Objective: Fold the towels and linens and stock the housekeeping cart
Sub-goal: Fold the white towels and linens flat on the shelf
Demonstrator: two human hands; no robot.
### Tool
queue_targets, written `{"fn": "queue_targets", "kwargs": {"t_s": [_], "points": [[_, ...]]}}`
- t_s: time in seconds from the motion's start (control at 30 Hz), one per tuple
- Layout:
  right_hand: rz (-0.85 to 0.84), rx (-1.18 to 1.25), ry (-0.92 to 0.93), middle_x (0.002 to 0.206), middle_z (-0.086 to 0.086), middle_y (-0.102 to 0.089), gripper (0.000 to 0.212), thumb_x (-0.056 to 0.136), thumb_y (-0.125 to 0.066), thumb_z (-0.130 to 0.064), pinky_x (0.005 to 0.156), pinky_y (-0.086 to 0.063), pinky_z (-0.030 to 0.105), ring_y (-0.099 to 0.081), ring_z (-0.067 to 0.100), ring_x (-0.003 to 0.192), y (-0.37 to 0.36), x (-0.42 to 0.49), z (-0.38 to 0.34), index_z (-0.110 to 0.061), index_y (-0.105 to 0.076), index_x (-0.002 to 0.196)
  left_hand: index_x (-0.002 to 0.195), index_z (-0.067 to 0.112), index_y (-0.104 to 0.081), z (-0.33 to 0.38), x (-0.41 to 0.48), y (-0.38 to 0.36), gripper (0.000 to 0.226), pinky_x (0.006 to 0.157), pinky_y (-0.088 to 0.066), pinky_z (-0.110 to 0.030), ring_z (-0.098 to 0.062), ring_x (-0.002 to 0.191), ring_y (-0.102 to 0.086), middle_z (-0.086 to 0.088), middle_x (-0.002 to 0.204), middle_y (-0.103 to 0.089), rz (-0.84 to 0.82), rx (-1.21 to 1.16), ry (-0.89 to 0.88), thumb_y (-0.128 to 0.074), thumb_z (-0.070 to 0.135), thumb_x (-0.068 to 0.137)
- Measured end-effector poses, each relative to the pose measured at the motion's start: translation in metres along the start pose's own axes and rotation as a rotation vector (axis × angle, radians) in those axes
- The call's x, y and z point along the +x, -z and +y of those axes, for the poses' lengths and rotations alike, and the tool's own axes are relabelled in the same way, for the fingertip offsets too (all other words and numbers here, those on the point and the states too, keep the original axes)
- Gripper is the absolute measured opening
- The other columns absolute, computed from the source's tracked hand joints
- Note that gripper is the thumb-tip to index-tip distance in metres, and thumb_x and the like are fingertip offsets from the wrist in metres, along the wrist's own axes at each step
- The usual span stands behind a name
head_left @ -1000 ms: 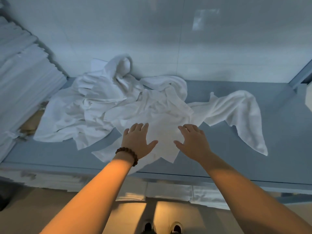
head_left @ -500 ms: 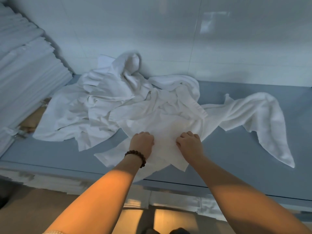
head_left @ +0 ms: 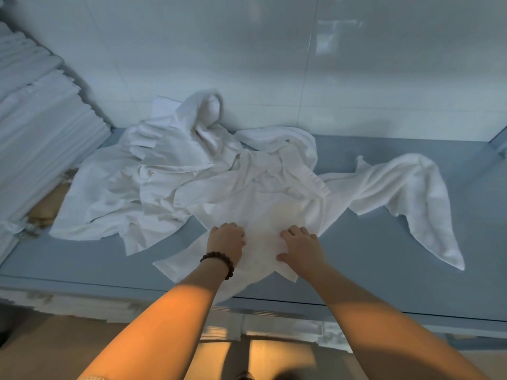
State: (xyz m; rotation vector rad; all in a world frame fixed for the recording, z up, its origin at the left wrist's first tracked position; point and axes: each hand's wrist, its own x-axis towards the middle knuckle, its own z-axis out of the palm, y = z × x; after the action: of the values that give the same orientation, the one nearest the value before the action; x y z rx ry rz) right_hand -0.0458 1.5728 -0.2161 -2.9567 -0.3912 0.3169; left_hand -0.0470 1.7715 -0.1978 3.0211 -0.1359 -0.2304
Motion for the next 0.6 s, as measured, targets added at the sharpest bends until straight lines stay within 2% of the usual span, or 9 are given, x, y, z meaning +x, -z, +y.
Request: {"fn": "queue_targets", "kwargs": {"t_s": [0.1,0.17,0.23,0.3,0.37,0.47,0.53,0.6], "points": [[0.040,0.008,-0.014,0.120,0.001,-0.053,0.044,0.087,-0.062,-0.039,0.092,-0.036,0.037,-0.046,0.023,0.114,-0.001,0.002,-0.001,-0.020,-0.051,0.125,0.095,0.021,-0.067,-0.003,0.001,0.004,0.021,0.093,-0.034,-0.028,-0.016,0.097,-0.055,0.003,0.099,-0.060,0.043,-0.019,-0.017,-0.046,0.023,0.099],[0.068,-0.008,-0.018,0.117,0.001,-0.057,0.027,0.093,-0.054,-0.026,0.091,-0.037,0.036,-0.048,0.023,0.112,-0.001,0.001,-0.001,-0.018,-0.053,0.119,0.096,0.021,-0.069,-0.006,0.001,0.006,0.024,0.093,-0.032,-0.028,-0.016,0.096,-0.054,0.003,0.099,-0.061,0.067,-0.040,-0.033,-0.046,0.025,0.100],[0.069,-0.025,-0.029,0.114,0.002,-0.061,0.020,0.096,-0.044,-0.016,0.091,-0.038,0.035,-0.050,0.023,0.111,0.000,0.000,-0.002,-0.017,-0.053,0.113,0.097,0.020,-0.070,-0.008,0.001,0.011,0.024,0.092,-0.031,-0.027,-0.016,0.095,-0.054,0.003,0.098,-0.061,0.111,-0.067,-0.054,-0.046,0.026,0.100],[0.086,-0.003,-0.034,0.112,0.002,-0.061,0.019,0.097,-0.043,-0.022,0.090,-0.039,0.036,-0.051,0.024,0.111,0.002,-0.001,-0.003,-0.016,-0.054,0.112,0.097,0.017,-0.068,-0.006,0.001,0.020,0.023,0.089,-0.029,-0.026,-0.017,0.095,-0.054,0.003,0.095,-0.060,0.184,-0.114,-0.089,-0.048,0.027,0.099],[0.171,0.116,-0.035,0.113,0.002,-0.058,0.035,0.094,-0.050,-0.043,0.090,-0.040,0.037,-0.051,0.024,0.110,0.008,-0.003,-0.009,-0.015,-0.054,0.115,0.095,0.015,-0.067,-0.002,0.002,0.035,0.022,0.084,-0.027,-0.026,-0.019,0.093,-0.054,0.001,0.094,-0.060,0.271,-0.161,-0.124,-0.048,0.026,0.098],[0.313,0.266,-0.038,0.126,0.004,-0.052,0.077,0.078,-0.057,-0.068,0.094,-0.041,0.040,-0.048,0.025,0.115,0.027,-0.003,-0.026,-0.014,-0.047,0.132,0.092,0.013,-0.064,0.007,0.006,0.063,0.021,0.081,-0.026,-0.024,-0.019,0.089,-0.052,0.000,0.091,-0.059,0.361,-0.195,-0.195,-0.049,0.027,0.098],[0.377,0.261,-0.046,0.131,0.005,-0.049,0.086,0.074,-0.062,-0.067,0.096,-0.042,0.041,-0.047,0.026,0.117,0.043,-0.001,-0.036,-0.014,-0.040,0.138,0.091,0.014,-0.062,0.015,0.007,0.080,0.021,0.080,-0.025,-0.023,-0.018,0.087,-0.051,0.001,0.089,-0.057,0.400,-0.196,-0.255,-0.048,0.028,0.098],[0.437,0.261,-0.067,0.129,0.008,-0.052,0.070,0.081,-0.066,-0.049,0.096,-0.042,0.041,-0.050,0.028,0.116,0.062,0.003,-0.040,-0.014,-0.043,0.136,0.089,0.014,-0.061,0.024,0.007,0.096,0.020,0.081,-0.026,-0.025,-0.018,0.086,-0.051,0.001,0.087,-0.056,0.448,-0.183,-0.302,-0.049,0.028,0.098]]}}
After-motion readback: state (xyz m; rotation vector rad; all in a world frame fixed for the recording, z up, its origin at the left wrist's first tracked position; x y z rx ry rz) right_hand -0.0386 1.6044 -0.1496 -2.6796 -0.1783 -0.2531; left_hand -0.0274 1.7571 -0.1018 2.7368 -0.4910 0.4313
